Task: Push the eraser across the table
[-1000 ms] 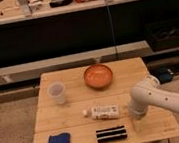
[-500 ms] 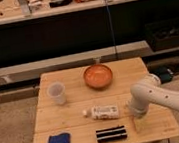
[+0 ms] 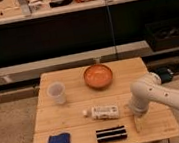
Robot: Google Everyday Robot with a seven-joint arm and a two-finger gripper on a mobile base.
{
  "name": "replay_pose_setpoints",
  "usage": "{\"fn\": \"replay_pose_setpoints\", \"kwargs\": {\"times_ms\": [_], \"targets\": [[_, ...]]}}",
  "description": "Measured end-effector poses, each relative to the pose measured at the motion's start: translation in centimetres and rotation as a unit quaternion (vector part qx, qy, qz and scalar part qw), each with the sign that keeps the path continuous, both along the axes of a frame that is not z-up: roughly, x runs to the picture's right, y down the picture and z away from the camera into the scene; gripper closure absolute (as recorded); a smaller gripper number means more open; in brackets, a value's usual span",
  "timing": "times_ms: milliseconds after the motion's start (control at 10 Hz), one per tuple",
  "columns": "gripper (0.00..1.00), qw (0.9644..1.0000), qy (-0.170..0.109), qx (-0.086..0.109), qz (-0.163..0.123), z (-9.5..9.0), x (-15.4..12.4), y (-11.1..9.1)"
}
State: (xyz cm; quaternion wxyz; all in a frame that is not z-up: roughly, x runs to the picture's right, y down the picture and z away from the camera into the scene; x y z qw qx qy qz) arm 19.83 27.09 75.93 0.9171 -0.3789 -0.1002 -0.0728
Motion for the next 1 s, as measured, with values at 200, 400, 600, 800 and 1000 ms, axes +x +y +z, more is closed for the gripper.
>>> {"fn": "replay_pose_setpoints", "kwargs": {"times_ms": [200,400,600,800,1000], "targets": [[0.2,1.0,0.0,-0.003,0.001,-0.05,0.18,0.02],[0.2,1.0,-0.001,-0.005,0.002,0.04,0.21,-0.08],[0.2,1.0,-0.002,-0.007,0.004,0.1,0.11,-0.03],[0.2,0.9999,-0.002,-0.01,0.006,0.16,0.16,0.13],[0.2,0.9999,-0.001,-0.011,0.01,0.18,0.27,0.19]]}}
